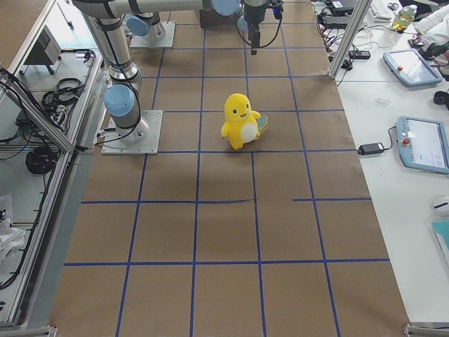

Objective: Pull drawer sideways
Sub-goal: 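Move the left gripper down to the white drawer handle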

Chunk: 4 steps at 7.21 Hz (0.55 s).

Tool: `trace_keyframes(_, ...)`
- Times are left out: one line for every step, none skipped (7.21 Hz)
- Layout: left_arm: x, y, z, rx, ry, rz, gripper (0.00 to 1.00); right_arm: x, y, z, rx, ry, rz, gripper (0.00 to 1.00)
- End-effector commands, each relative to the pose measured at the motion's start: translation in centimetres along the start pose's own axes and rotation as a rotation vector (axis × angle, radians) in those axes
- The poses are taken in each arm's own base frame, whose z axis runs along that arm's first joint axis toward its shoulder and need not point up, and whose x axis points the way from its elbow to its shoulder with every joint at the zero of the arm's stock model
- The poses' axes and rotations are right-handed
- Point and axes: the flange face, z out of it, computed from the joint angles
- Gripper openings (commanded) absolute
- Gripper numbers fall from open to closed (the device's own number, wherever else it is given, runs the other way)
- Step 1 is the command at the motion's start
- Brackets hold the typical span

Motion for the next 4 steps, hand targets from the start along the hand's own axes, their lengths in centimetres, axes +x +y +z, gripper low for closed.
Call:
trace_keyframes(-0.84,0.28,1.56,-0.024,-0.034,0.047,1.00,0.01,0.00,0.00,0.000,0.002,0.000,1.00)
trace_keyframes(-0.79,0.37,1.60,-0.026,-0.036,0.059,0.97,0.00,0.00,0.00,0.000,0.000,0.000,1.00)
trace_keyframes(-0.75,0.41,1.70,-0.028,-0.036,0.060,0.84,0.00,0.00,0.00,0.000,0.000,0.000,1.00)
trace_keyframes(-0.42,0.60,1.74,-0.030,-0.037,0.062,0.81,0.00,0.00,0.00,0.000,0.000,0.000,1.00)
